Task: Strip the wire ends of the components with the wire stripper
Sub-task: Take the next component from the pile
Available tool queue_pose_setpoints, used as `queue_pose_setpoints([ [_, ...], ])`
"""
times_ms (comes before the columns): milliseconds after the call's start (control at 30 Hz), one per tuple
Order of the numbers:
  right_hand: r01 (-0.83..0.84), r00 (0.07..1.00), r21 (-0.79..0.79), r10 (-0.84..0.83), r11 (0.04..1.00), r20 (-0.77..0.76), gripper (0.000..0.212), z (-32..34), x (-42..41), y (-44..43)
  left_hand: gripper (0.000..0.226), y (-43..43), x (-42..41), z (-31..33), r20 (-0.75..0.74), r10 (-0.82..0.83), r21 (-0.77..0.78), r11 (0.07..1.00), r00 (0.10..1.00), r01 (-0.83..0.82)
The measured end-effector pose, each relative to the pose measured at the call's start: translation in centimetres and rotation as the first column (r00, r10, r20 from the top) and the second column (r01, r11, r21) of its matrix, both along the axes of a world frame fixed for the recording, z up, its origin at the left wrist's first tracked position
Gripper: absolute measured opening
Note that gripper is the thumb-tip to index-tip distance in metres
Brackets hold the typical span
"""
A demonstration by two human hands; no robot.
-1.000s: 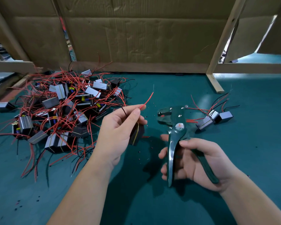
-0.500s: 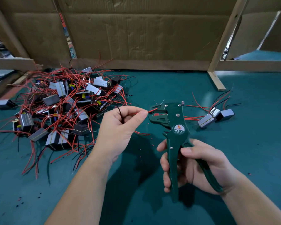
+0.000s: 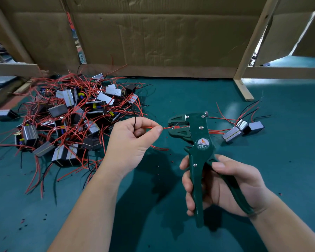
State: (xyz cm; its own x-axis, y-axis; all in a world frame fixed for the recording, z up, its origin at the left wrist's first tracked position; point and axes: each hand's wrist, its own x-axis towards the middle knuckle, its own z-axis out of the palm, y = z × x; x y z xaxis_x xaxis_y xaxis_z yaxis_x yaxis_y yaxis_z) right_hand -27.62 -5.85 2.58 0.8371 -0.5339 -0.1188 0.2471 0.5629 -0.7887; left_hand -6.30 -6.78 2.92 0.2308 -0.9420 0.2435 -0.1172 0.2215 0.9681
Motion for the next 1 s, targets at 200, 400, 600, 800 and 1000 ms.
queue_pose_setpoints([
  [200,0.064,0.995,-0.031,-0.066,0.997,-0.072,0.044,-0.1,0.1,0.1,0.006,0.0,0.2,-0.1,0.043,0.001,0.005,1.000,0.999,-0.001],
  [400,0.160,0.977,-0.013,-0.160,0.987,-0.142,0.043,-0.1,0.5,0.3,0.006,-0.1,0.4,-0.3,0.065,-0.016,0.020,1.000,0.998,0.015],
  [600,0.391,0.881,-0.014,-0.379,0.920,-0.282,0.036,0.0,1.5,0.3,0.025,0.0,-0.5,-1.4,0.228,-0.124,0.097,0.990,0.966,0.104],
  [800,0.384,0.923,0.074,-0.379,0.920,-0.073,0.050,-0.3,1.1,-0.2,0.038,0.0,-0.2,-1.3,0.308,-0.075,-0.003,0.997,0.948,0.080],
  [1000,0.218,0.976,0.011,-0.218,0.976,-0.006,0.055,-0.3,0.2,-0.2,0.023,-0.1,-0.1,-1.0,0.432,0.023,-0.045,0.999,0.902,-0.005],
])
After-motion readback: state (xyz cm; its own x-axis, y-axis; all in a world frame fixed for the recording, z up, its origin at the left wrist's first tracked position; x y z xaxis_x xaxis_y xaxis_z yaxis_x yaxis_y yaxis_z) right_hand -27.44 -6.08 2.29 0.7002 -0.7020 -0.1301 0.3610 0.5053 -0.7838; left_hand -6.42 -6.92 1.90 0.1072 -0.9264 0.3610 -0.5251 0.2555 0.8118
